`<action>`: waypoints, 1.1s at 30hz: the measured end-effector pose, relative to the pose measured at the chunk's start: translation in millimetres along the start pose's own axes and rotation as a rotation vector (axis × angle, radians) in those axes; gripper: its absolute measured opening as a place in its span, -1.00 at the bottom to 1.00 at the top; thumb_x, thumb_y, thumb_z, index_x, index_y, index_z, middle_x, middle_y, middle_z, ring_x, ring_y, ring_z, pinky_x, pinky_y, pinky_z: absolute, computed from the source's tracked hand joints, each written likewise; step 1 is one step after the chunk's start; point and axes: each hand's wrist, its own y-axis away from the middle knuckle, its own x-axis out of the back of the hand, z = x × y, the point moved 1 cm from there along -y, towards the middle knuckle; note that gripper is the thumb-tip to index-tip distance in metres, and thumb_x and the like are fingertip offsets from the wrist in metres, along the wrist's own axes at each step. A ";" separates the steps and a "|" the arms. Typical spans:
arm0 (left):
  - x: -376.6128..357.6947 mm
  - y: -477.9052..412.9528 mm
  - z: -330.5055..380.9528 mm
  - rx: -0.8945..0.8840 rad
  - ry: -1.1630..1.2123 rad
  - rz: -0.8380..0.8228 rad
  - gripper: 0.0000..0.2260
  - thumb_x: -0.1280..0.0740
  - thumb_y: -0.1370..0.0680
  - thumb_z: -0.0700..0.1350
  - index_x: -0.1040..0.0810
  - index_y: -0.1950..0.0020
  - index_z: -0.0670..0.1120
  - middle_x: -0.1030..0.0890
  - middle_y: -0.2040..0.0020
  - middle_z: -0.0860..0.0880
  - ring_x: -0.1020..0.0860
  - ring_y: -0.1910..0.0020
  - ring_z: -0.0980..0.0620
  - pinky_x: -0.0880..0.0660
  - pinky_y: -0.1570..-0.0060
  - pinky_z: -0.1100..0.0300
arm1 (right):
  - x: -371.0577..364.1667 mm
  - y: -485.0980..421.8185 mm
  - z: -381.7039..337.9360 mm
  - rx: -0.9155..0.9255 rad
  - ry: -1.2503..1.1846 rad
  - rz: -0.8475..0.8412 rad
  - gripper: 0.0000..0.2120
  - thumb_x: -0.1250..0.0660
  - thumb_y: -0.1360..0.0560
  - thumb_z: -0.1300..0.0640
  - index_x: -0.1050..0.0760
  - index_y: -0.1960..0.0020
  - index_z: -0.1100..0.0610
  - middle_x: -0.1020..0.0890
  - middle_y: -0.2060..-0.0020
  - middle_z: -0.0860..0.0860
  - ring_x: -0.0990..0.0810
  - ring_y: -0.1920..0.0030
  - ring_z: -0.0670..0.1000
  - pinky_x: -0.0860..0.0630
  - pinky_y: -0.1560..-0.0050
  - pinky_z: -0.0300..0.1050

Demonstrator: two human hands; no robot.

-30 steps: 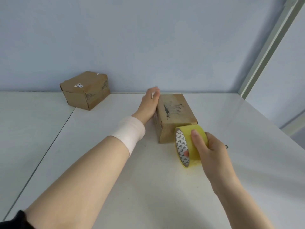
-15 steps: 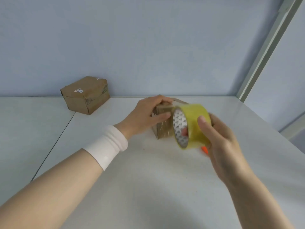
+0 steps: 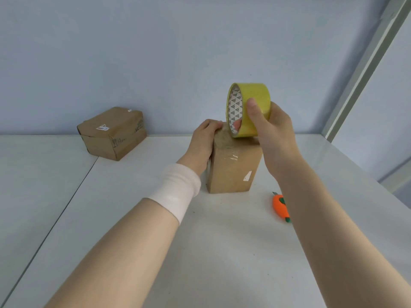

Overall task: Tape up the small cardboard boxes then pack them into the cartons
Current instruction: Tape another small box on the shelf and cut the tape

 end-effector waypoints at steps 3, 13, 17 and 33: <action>1.8 -5.0 -0.2 0.066 -0.038 -0.024 -0.84 -0.22 -0.55 -0.15 -0.49 0.23 -0.08 -0.52 0.23 -0.04 -0.48 0.25 0.04 -0.42 0.31 0.29 | 14.2 9.3 -1.6 0.045 0.046 0.050 -0.75 -0.25 -0.55 -0.06 -0.52 0.17 0.09 -0.63 0.46 -0.16 -0.57 0.39 -0.21 -0.48 0.28 -0.32; 0.6 -8.0 -2.5 0.106 0.003 -0.053 -0.81 -0.20 -0.57 -0.13 -0.50 -0.09 -0.19 -0.50 -0.02 -0.17 -0.45 0.01 -0.06 -0.36 -0.05 0.09 | 14.5 33.2 1.6 0.080 0.001 -0.034 -0.63 -0.24 -0.41 -0.17 -0.52 0.10 0.15 -0.66 0.40 -0.10 -0.62 0.27 -0.20 -0.44 0.23 -0.46; 1.9 -8.2 -2.4 0.095 0.010 -0.035 -0.89 -0.22 -0.56 -0.15 -0.49 0.12 -0.13 -0.50 0.15 -0.09 -0.45 0.09 -0.05 -0.39 0.04 0.13 | 11.3 53.5 4.3 0.074 0.014 0.075 -0.79 -0.31 -0.48 -0.08 -0.50 0.21 0.03 -0.62 0.50 -0.13 -0.54 0.48 -0.25 -0.37 0.45 -0.49; 33.5 21.6 -7.1 -0.348 -0.614 -0.401 -0.44 -0.36 -0.45 0.14 -0.16 -0.36 0.30 -0.05 -0.50 0.05 0.00 -0.50 0.18 -0.14 -0.42 0.18 | 31.6 90.6 51.3 -0.162 0.153 -0.019 -0.78 -0.27 -0.53 0.01 -0.49 0.21 0.14 -0.56 0.54 -0.18 -0.50 0.52 -0.27 -0.30 0.49 -0.51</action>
